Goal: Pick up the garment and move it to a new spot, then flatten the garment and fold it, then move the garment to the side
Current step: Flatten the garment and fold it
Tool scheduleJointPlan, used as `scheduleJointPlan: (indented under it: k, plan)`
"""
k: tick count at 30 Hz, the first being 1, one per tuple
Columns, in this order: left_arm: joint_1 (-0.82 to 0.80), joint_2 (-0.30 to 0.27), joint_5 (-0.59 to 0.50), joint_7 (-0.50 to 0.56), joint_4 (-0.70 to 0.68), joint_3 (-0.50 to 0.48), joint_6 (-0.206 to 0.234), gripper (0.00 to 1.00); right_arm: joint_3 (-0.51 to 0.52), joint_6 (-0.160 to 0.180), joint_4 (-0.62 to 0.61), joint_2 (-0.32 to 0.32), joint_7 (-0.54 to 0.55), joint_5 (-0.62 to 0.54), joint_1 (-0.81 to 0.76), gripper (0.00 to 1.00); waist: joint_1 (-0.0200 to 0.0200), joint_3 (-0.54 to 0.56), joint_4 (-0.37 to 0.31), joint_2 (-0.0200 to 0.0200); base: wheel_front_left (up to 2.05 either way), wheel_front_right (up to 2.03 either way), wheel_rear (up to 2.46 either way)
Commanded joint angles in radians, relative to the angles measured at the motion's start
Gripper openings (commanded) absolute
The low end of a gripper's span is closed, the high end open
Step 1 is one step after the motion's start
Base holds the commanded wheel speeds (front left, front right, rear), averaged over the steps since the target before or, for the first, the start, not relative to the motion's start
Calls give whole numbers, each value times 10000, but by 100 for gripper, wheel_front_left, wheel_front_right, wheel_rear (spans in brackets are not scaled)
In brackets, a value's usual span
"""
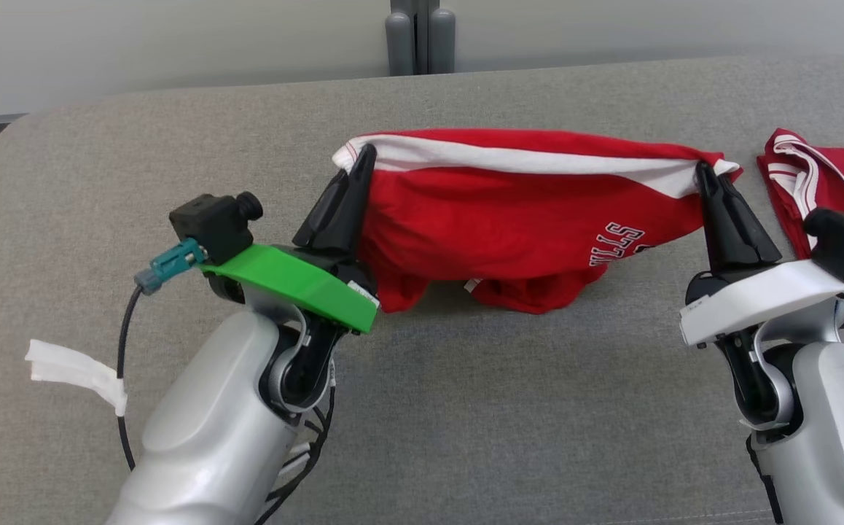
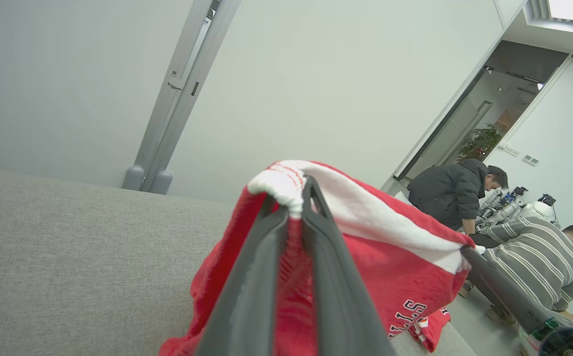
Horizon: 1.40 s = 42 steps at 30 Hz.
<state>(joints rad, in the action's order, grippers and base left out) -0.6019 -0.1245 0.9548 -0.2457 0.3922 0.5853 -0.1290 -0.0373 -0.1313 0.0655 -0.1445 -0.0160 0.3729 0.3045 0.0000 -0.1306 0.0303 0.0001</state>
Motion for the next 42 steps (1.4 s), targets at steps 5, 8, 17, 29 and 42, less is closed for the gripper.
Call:
scheduleJointPlan:
  k: [5, 8, 17, 29, 42]
  plan:
    - [-687, -183, 772, 524, -985, -250, -22, 0, -2, 9, -1048, -213, 674, 331, 492, 0, 0, -380, -192, -1, 0, 0, 0]
    - [-1194, -85, 1098, 754, -908, -496, 4, 0, -170, 7, -863, -562, 1078, 153, 1170, 0, 0, -802, -377, -1, 0, 0, 0]
    - [-3971, -280, -97, 290, 974, -756, 174, 0, -1136, 4, 1694, -815, 596, 848, 5062, 0, 0, -2500, -1113, -1, 0, 0, 0]
    - [-6867, 98, -1996, -193, 598, -3291, 60, 0, -1954, 9, 3929, -1066, -2156, 427, 9814, 0, 0, -3397, -1430, -1, 0, 0, 0]
    - [-2704, 626, -2024, -190, -965, -2933, -31, 0, -4706, 12, 3748, -2851, -1968, 1945, 7662, 0, 0, -3405, -684, -1, 0, 0, 0]
